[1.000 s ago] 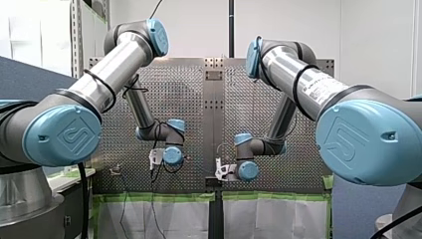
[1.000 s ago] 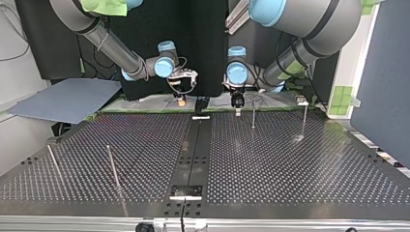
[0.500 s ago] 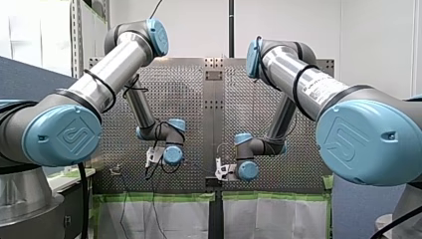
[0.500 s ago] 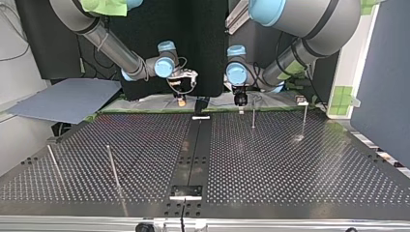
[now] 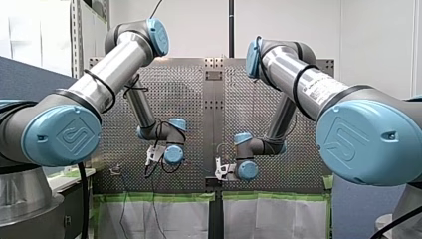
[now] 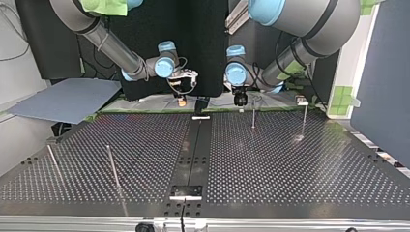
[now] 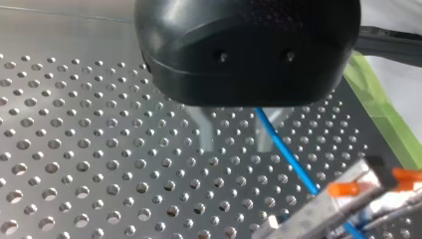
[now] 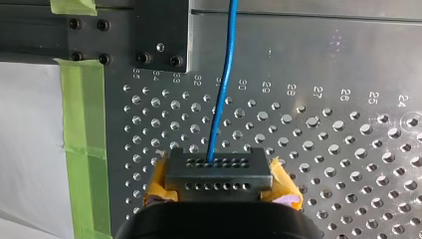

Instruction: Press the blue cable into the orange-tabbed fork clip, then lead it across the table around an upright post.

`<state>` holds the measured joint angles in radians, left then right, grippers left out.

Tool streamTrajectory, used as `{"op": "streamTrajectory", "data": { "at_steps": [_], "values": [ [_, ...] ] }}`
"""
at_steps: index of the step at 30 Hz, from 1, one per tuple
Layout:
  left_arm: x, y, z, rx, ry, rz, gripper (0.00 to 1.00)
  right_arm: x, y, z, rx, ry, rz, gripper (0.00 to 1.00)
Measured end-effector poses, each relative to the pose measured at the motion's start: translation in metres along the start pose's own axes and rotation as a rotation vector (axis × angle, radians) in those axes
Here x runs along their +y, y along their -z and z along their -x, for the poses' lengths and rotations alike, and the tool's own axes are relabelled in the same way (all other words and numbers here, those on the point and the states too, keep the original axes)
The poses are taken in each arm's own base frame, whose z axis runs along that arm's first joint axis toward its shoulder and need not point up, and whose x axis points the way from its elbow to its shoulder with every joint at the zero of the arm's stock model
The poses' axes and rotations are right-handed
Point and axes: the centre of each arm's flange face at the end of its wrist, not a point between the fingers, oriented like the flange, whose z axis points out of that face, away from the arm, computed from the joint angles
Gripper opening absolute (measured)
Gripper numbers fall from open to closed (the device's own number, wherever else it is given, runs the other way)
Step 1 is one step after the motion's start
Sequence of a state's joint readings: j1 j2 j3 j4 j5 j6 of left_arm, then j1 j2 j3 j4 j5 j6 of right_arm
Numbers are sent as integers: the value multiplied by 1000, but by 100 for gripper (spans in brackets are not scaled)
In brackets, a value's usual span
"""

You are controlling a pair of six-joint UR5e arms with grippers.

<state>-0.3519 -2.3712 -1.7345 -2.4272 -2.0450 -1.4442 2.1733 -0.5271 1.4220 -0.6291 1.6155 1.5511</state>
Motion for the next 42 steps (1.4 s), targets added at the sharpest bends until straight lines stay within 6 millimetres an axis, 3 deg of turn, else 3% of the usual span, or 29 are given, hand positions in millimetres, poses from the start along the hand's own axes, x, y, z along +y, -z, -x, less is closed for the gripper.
{"op": "streamTrajectory", "data": {
  "at_steps": [20, 29, 42],
  "values": [
    [-3, 2, 3, -2, 8, -16, 0, 4, 4, -5, -30, 19, 19, 0],
    [-10, 16, 40, -34, 36, -42, 0, 17, 9, -49, -35, 27, 65, 0],
    [-25, 52, 108, -106, 105, -127, 0, 27, 21, -136, 45, 8, 80, 0]
  ]
}}
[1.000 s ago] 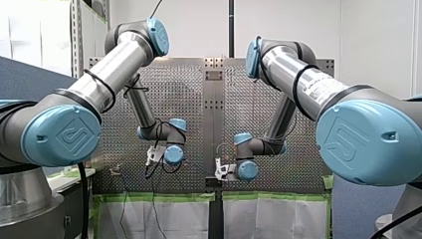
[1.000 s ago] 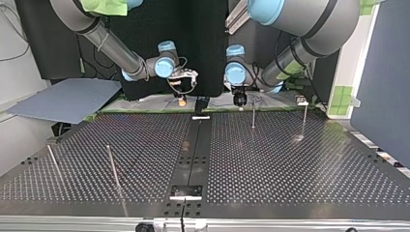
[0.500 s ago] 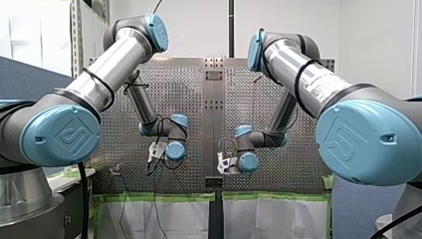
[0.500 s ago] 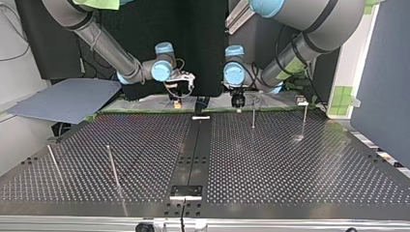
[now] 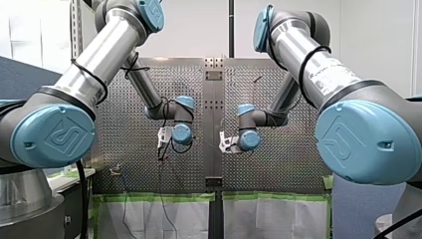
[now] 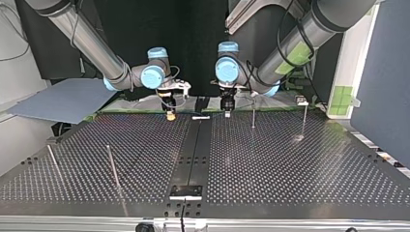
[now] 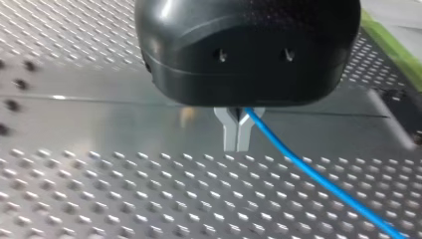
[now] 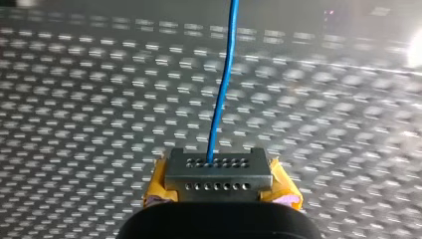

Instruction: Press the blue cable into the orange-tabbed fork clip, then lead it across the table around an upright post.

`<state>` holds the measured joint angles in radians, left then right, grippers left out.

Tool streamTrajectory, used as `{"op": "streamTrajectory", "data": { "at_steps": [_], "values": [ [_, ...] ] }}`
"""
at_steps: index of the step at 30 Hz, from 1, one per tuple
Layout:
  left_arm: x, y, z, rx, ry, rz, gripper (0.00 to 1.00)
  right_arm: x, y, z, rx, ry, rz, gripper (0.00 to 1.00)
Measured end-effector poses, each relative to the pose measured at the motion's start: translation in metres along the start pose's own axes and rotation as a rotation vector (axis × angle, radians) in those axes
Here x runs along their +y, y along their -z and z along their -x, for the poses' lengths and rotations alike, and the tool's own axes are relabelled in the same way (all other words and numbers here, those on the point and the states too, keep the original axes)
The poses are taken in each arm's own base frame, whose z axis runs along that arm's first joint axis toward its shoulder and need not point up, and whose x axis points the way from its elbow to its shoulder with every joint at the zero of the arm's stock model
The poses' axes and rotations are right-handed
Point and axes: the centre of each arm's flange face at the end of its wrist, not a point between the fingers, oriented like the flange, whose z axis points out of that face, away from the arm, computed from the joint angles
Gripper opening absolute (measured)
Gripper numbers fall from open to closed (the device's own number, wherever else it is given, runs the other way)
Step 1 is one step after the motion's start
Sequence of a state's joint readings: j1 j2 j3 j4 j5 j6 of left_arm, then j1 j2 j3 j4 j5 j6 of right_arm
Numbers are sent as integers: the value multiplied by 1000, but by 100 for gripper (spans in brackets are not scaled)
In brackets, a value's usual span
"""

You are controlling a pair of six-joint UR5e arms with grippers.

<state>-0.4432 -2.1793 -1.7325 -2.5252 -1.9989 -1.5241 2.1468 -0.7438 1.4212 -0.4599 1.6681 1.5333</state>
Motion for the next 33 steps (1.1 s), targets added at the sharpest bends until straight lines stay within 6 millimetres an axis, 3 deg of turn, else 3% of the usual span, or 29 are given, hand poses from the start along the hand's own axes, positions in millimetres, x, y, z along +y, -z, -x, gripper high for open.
{"op": "streamTrajectory", "data": {
  "at_steps": [13, 26, 33],
  "values": [
    [-13, 22, 77, -96, 41, -26, 0, 8, 7, -98, 130, -16, 6, 0],
    [-9, 33, 192, -216, 133, -14, 0, 13, 37, -199, 240, -11, 8, 0],
    [-4, 33, 215, -235, 148, -7, 0, 15, 58, -254, 298, -5, 7, 0]
  ]
}}
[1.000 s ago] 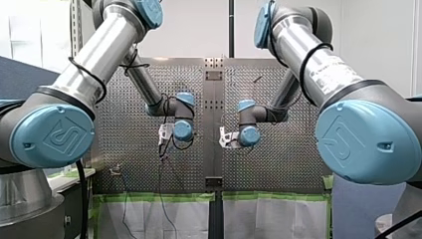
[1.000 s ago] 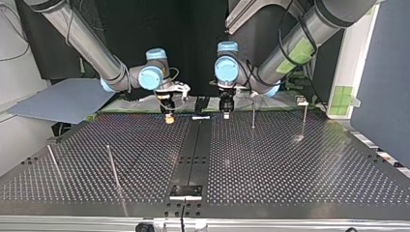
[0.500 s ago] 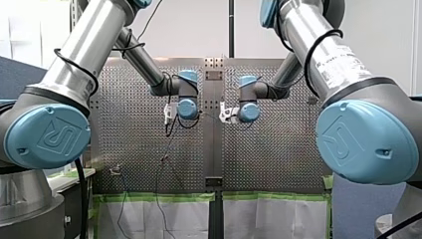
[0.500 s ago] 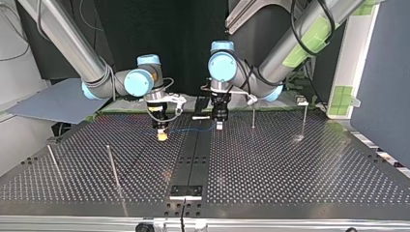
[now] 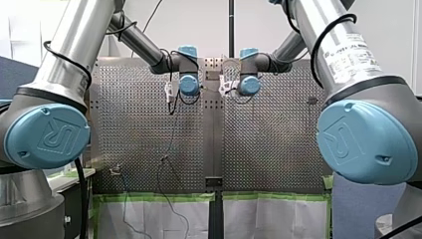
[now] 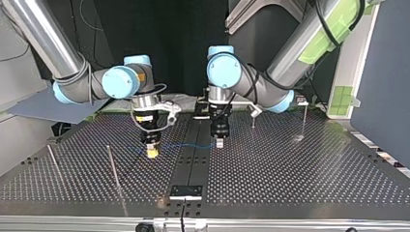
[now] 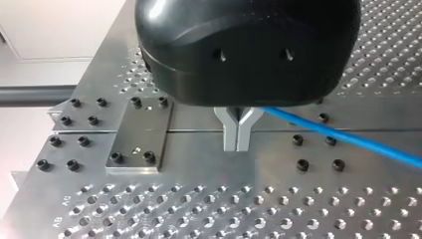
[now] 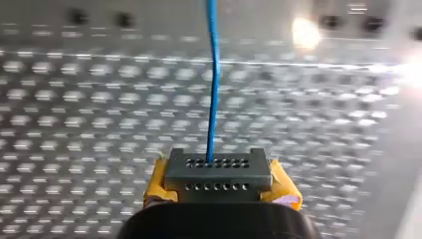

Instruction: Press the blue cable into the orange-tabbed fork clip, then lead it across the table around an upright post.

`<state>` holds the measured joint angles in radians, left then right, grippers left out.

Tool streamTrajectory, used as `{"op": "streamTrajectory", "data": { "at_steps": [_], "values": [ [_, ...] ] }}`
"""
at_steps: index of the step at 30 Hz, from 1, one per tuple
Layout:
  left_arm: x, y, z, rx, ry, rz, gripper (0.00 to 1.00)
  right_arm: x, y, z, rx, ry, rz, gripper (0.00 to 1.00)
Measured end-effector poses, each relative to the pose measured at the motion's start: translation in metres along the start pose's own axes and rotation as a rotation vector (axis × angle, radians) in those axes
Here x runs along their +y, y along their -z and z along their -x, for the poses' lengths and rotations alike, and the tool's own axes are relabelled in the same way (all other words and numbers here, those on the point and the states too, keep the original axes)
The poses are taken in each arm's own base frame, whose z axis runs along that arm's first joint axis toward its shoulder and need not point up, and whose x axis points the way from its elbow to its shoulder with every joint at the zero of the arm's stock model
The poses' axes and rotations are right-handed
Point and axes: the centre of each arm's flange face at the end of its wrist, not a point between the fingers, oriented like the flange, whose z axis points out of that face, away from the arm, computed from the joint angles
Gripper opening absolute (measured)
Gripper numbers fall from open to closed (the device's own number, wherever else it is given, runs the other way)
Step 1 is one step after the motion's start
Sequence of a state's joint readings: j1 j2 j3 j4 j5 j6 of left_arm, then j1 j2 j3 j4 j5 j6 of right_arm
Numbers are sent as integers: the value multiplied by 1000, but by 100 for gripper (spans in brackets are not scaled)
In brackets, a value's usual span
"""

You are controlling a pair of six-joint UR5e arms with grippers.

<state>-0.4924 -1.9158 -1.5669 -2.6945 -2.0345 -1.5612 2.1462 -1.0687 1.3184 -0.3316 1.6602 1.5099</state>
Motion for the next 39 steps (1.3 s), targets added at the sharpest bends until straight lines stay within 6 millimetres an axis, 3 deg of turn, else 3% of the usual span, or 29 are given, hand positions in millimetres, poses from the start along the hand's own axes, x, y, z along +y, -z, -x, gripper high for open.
{"op": "streamTrajectory", "data": {
  "at_steps": [6, 10, 21, 32, 39],
  "values": [
    [0, -3, 5, -8, 6, -2, 0, 2, 6, -45, 47, 3, 1, 0],
    [-2, -8, 14, -20, 20, -10, 0, 4, 7, -56, 60, 1, 3, 0],
    [-14, -20, 49, -36, 69, -48, 0, 31, 19, -121, 128, -21, 40, 0],
    [-28, -32, 93, -75, 113, -96, 0, 63, 19, -127, 107, -14, 87, 0],
    [-49, -37, 91, -49, 123, -143, 0, 104, 15, -122, 76, -10, 146, 0]
  ]
}}
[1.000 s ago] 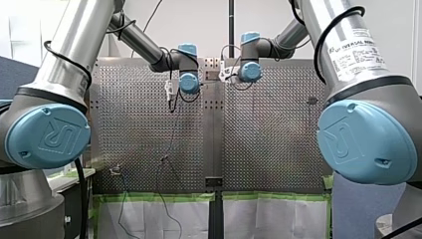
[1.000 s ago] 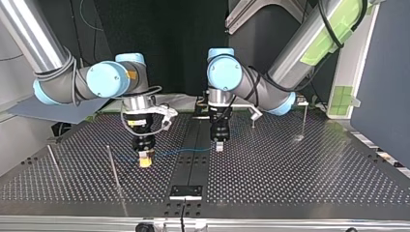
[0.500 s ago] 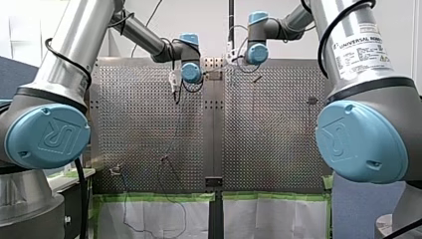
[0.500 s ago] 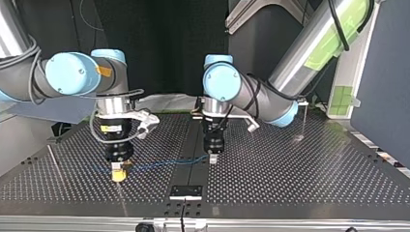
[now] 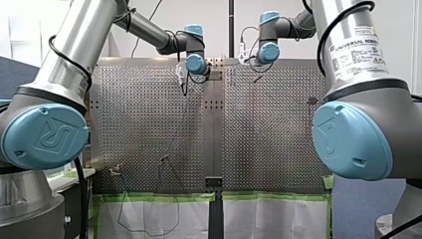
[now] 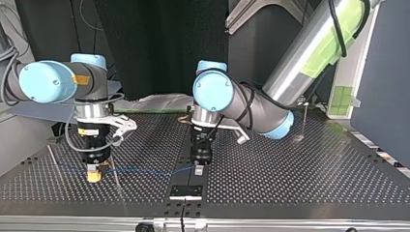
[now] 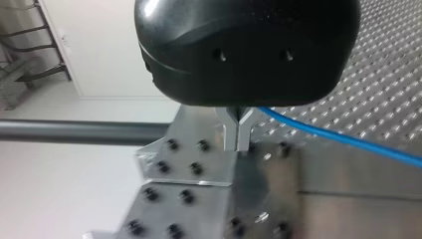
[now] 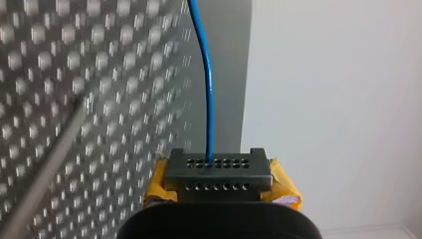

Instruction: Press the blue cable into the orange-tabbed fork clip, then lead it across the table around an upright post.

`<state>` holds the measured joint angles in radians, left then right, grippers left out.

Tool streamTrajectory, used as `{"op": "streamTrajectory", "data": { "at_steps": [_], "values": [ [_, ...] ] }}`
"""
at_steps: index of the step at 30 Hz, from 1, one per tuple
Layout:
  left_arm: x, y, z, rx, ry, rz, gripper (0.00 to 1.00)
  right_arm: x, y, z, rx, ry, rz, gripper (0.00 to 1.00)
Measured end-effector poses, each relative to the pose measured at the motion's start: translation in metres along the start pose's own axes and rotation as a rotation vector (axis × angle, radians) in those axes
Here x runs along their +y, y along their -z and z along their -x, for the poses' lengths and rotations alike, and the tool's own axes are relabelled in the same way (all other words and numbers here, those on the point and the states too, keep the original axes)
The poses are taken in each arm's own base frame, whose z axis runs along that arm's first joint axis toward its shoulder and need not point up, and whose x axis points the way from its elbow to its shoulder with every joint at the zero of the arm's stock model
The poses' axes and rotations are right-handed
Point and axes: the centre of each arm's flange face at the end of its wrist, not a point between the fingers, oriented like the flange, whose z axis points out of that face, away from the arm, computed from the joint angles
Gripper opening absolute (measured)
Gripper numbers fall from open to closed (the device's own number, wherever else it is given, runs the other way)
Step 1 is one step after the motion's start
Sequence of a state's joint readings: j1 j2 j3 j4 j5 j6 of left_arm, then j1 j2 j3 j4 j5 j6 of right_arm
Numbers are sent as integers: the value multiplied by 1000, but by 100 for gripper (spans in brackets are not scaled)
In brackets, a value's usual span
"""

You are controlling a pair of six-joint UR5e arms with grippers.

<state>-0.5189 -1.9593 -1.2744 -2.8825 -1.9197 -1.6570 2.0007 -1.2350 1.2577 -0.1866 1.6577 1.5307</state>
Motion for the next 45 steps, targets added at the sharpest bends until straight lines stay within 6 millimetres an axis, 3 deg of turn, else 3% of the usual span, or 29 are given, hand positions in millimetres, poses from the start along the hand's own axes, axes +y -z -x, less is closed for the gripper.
{"op": "streamTrajectory", "data": {
  "at_steps": [5, 16, 30, 45],
  "values": [
    [-14, -5, -11, 37, -2, -22, 0, 26, -5, -2, -1, 2, 30, 0],
    [-40, -15, 20, -10, 76, -81, 0, 57, -11, -2, -2, 5, 73, 0],
    [-72, -36, -16, 59, 80, -116, 0, 94, -16, 1, -16, 16, 125, 0],
    [-97, -54, 28, -40, 165, -163, 0, 124, -17, 9, -35, 26, 169, 0]
  ]
}}
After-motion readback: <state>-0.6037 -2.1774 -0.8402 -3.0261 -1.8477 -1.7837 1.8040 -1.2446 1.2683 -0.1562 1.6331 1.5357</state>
